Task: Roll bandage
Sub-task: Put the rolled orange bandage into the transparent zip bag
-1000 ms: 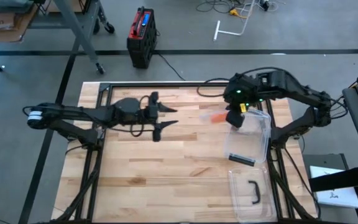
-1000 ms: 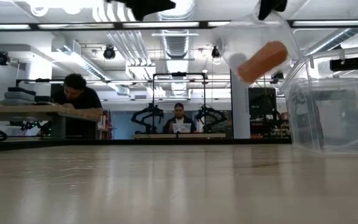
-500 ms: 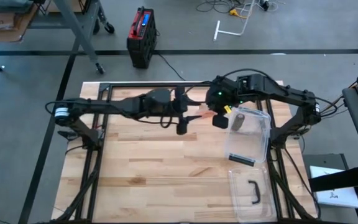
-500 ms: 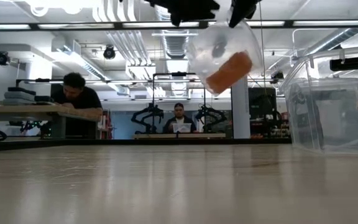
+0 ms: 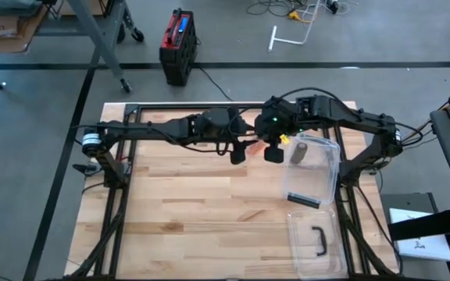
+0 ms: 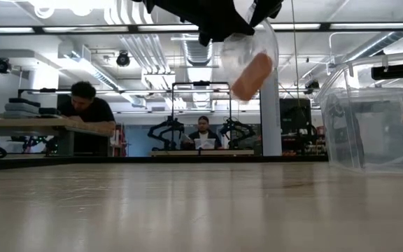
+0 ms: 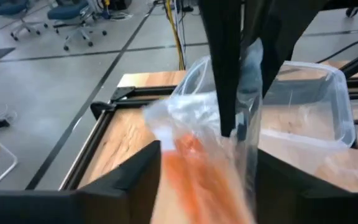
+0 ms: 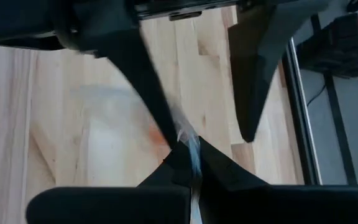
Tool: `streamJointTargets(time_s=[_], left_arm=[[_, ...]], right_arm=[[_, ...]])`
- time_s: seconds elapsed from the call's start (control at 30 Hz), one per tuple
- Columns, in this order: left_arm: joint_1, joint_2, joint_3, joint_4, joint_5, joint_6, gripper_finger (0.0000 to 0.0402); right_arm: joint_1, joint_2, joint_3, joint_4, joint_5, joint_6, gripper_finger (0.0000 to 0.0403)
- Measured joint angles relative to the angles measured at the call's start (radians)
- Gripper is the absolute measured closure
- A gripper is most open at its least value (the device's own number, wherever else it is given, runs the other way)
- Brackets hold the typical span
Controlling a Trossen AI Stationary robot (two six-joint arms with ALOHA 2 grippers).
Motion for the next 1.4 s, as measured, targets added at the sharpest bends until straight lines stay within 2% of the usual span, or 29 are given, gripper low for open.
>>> streamJointTargets(time_s=[0.1, 0.2, 0.27, 0.37, 0.47, 0.6, 0.7, 0.8, 0.87, 0.93, 1.0, 1.1, 1.27, 1.4], left_arm=[[0.0, -0.002, -0.001, -0.016, -0.001, 0.0, 0.0265], [-0.001, -0.009, 0.004, -0.048, -0.001, 0.008, 0.0359], [-0.001, -0.014, 0.01, -0.063, -0.003, 0.012, 0.0387], [0.0, -0.038, 0.011, -0.126, -0.005, 0.031, 0.0394], [0.0, -0.074, 0.011, -0.198, -0.005, 0.056, 0.0399], [-0.006, -0.138, 0.001, -0.251, 0.007, 0.095, 0.0401], [-0.01, -0.187, -0.018, -0.264, 0.075, 0.109, 0.0401], [-0.011, -0.236, -0.028, -0.272, 0.151, 0.122, 0.0401], [-0.011, -0.267, -0.028, -0.275, 0.161, 0.114, 0.0401], [-0.012, -0.297, -0.028, -0.274, 0.161, 0.104, 0.0401], [-0.012, -0.319, -0.028, -0.275, 0.161, 0.089, 0.0401], [-0.014, -0.349, -0.029, -0.28, 0.161, 0.09, 0.0401], [-0.019, -0.376, -0.029, -0.288, 0.162, 0.09, 0.0401], [-0.02, -0.379, -0.03, -0.303, 0.162, 0.09, 0.0401]], right_arm=[[-0.001, 0.0, 0.0, 0.002, 0.002, -0.001, 0.0403], [0.0, 0.0, 0.0, 0.007, 0.0, -0.024, 0.0403], [0.0, 0.0, 0.0, 0.01, -0.006, -0.035, 0.0403], [-0.001, -0.003, 0.0, 0.004, -0.029, -0.059, 0.0391], [0.0, -0.037, -0.001, -0.007, -0.038, -0.085, 0.0362], [-0.001, -0.1, -0.005, 0.011, -0.036, -0.082, 0.0305], [0.0, -0.137, -0.04, 0.061, -0.049, -0.075, 0.0254], [0.0, -0.174, -0.107, 0.169, -0.159, -0.084, 0.0207], [0.001, -0.194, -0.16, 0.255, -0.239, -0.087, 0.0182], [0.014, -0.2, -0.201, 0.325, -0.276, -0.087, 0.0163], [0.026, -0.203, -0.228, 0.361, -0.251, -0.078, 0.0151], [0.033, -0.2, -0.247, 0.415, -0.154, -0.054, 0.0145], [0.032, -0.182, -0.265, 0.482, -0.114, -0.055, 0.0154], [0.032, -0.189, -0.264, 0.498, -0.043, -0.082, 0.0164]])
